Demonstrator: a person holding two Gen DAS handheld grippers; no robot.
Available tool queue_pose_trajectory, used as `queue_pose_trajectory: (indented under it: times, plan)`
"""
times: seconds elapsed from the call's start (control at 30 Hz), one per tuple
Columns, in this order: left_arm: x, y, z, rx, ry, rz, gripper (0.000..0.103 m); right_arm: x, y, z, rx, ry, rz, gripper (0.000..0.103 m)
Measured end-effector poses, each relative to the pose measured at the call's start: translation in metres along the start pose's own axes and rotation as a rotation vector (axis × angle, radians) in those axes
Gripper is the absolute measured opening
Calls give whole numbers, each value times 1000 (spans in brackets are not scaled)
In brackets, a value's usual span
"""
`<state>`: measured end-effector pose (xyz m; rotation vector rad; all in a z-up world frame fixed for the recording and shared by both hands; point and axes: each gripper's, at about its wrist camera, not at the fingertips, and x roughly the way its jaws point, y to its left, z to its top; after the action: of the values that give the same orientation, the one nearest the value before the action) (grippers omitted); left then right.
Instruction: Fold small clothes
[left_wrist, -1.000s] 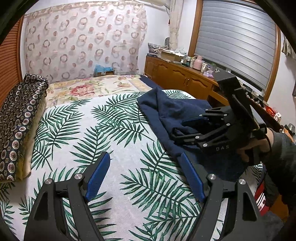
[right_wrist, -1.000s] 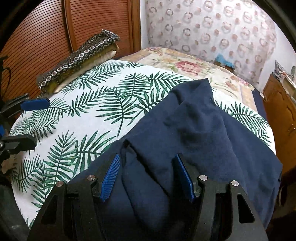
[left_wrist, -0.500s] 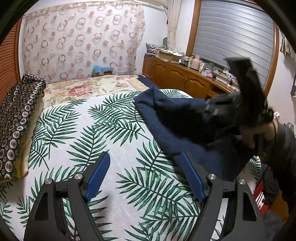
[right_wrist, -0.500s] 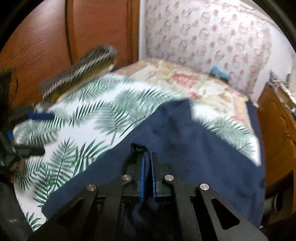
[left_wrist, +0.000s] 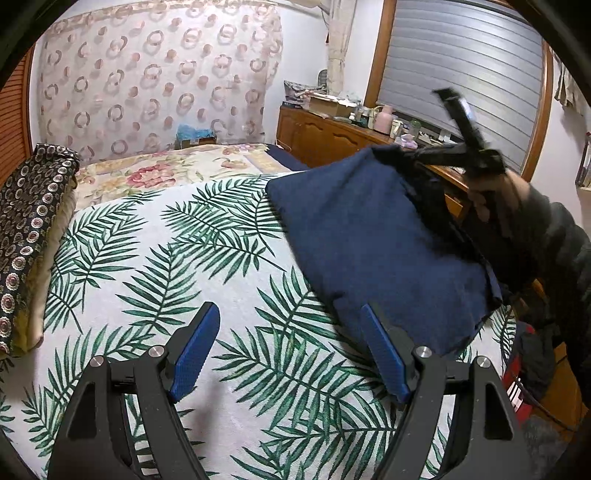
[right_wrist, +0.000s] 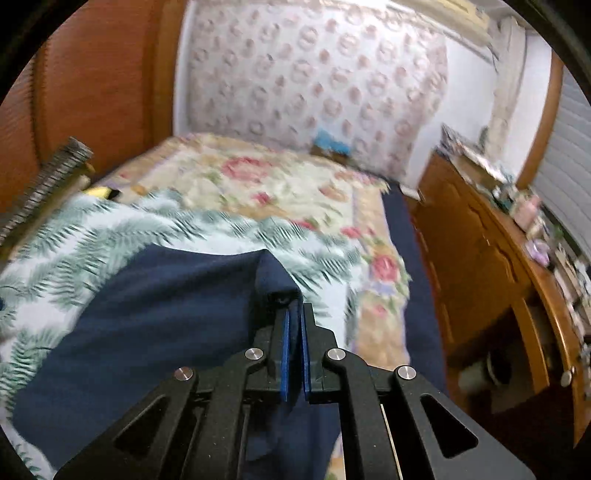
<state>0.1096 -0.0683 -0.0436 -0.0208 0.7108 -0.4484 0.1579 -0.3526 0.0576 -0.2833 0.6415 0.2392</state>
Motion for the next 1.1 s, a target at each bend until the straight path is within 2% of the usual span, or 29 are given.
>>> queue_pose_trajectory:
  times: [0.13, 0.27, 0.33, 0.47, 0.5, 0.6, 0.87, 1.0, 1.1]
  plan:
    - [3, -2, -1, 7, 9, -4, 79, 28, -4, -6, 49, 55, -6, 5]
    - [5, -5, 0, 10, 14, -8, 79, 31, -4, -6, 83, 64, -45, 8]
    - [5, -6, -1, 10, 16, -15, 79, 27, -10, -4, 105, 70, -52, 19]
    - [8, -12, -1, 23, 24, -24, 79, 2, -10, -7, 130, 42, -33, 53]
    - [8, -13, -2, 26, 25, -26, 79, -5, -8, -11, 137, 35, -26, 55]
    - [10, -18, -3, 31, 36, -37, 79, -27, 1, -37, 149, 29, 31, 55]
    - [18, -31, -6, 46, 80, -83, 78, -74, 22, -111, 141, 47, 118, 55]
    - [20, -36, -7, 50, 95, -119, 61, -92, 19, -132, 160, 51, 138, 55]
    - [22, -42, -9, 61, 115, -133, 52, -104, 16, -138, 171, 56, 161, 55]
